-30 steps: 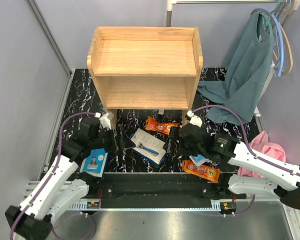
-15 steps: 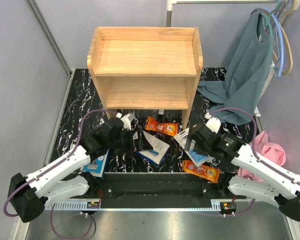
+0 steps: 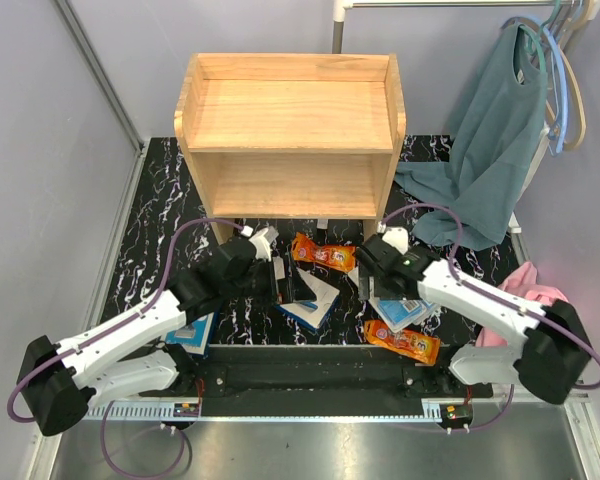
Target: Place and organize the shaving razors onto the shelf
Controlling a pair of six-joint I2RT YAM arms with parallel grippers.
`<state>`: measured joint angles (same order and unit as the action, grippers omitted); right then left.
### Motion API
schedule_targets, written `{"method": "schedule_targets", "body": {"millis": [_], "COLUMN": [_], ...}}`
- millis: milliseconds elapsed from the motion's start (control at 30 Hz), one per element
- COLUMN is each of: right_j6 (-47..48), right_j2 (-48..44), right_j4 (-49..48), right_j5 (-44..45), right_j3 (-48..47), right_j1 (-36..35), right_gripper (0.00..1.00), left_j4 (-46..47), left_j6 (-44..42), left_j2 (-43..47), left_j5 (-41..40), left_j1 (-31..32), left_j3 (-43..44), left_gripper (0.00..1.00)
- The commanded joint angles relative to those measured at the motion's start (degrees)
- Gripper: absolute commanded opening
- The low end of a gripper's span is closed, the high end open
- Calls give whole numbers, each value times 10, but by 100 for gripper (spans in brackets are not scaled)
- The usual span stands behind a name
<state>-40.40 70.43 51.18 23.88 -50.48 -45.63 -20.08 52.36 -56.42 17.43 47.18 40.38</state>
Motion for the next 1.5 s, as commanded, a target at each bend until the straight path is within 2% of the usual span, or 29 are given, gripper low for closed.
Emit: {"method": "schedule_targets", "body": {"millis": [0,333,533,567,667,900,1467], "right_j6": [51,118,147,150,156,155,132], "right_j2": [47,54,75,83,102,138,183], "right_j4": [-42,-111,-144,-149,-158,-165,-148], "right_j5": [6,-34,-62,-71,-88,-120,-85], "right_j3": [-28,-23,-20,-20,-18,-16,-14], "right_j1": [19,65,91,93,101,103,104], "right_gripper": [100,100,95,90,82,73,71], "left_j4": [31,32,32,32,32,32,33], "left_j6": [6,9,12,12,11,8,9], "left_j2": [3,5,3,3,3,-2,-8], "left_j5": [-14,-15,-13,-13,-14,-12,-11], "left_j1": [3,5,5,5,6,6,7], "left_j3": [-1,-12,-14,-15,-17,-15,-17], "left_gripper": [99,99,99,99,99,99,99]}}
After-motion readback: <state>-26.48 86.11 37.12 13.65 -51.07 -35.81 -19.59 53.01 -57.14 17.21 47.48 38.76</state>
